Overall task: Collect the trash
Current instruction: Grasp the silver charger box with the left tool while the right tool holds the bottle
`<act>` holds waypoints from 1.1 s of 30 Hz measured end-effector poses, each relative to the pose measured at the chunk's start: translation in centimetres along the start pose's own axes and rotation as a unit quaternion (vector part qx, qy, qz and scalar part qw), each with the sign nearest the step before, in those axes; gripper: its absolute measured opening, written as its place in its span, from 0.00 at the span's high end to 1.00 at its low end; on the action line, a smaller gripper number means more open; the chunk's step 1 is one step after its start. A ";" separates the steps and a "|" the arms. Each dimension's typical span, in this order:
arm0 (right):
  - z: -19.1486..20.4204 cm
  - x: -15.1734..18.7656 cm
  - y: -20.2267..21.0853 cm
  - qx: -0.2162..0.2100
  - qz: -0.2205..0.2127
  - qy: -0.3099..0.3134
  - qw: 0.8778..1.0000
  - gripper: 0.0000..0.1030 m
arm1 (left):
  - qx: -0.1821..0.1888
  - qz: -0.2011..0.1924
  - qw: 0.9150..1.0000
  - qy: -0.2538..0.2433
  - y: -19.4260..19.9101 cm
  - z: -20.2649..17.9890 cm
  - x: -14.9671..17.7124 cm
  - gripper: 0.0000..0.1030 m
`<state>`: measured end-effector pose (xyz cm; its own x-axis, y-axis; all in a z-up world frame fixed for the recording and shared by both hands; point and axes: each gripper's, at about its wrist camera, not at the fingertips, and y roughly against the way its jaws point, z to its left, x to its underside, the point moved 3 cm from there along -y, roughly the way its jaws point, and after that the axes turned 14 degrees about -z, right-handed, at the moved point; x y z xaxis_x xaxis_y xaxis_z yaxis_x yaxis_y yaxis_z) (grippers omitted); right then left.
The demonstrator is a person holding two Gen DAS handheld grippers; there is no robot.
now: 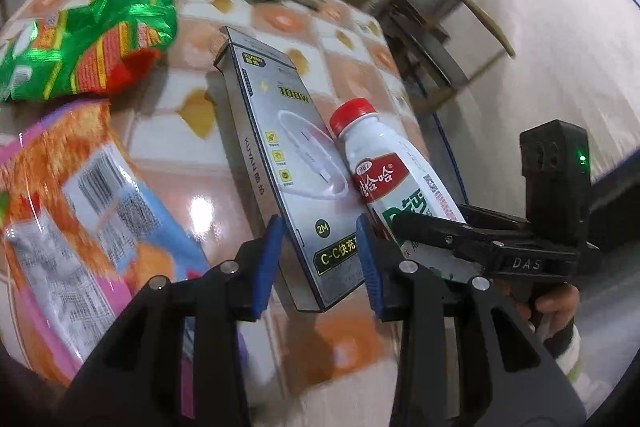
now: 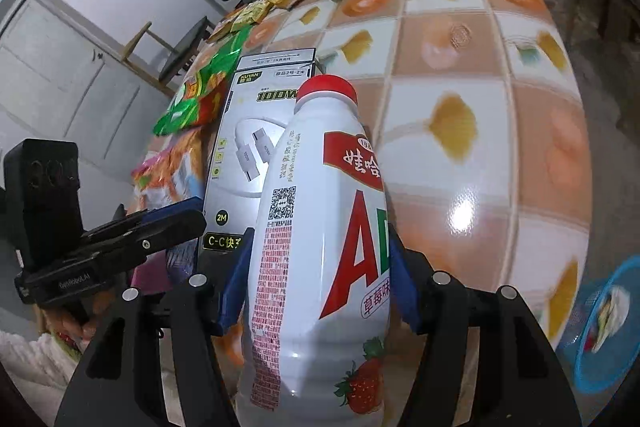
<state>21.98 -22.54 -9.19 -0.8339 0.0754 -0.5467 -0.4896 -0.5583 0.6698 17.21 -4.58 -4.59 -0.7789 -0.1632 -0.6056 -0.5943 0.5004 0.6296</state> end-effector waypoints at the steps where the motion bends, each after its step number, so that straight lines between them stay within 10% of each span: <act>1: 0.0 0.9 0.6 0.000 -0.002 -0.007 1.000 0.42 | 0.005 0.006 1.000 -0.003 0.3 -0.2 0.4 0.66; 7: 0.6 7.0 3.5 -0.018 -0.009 -0.071 0.997 0.42 | 0.024 0.045 0.998 -0.024 3.0 -0.4 2.8 0.63; 15: -0.3 6.7 6.4 0.080 -0.102 -0.074 0.989 0.42 | -0.046 -0.004 0.996 -0.079 2.3 -2.7 1.4 0.23; 26: -2.5 6.0 6.6 0.114 -0.124 -0.087 0.982 0.42 | -0.135 0.002 0.984 -0.113 -2.3 -4.9 2.3 0.21; 33: -3.7 6.6 6.9 0.114 -0.127 -0.104 0.980 0.42 | -0.080 -0.002 0.976 -0.201 -3.7 -7.9 3.6 0.22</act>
<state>14.08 -28.95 -10.03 -0.7000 0.3677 -0.6123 -0.7126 -0.3029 0.6328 15.05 -13.75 -5.24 -0.6544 0.1979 -0.7298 -0.6458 0.3559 0.6755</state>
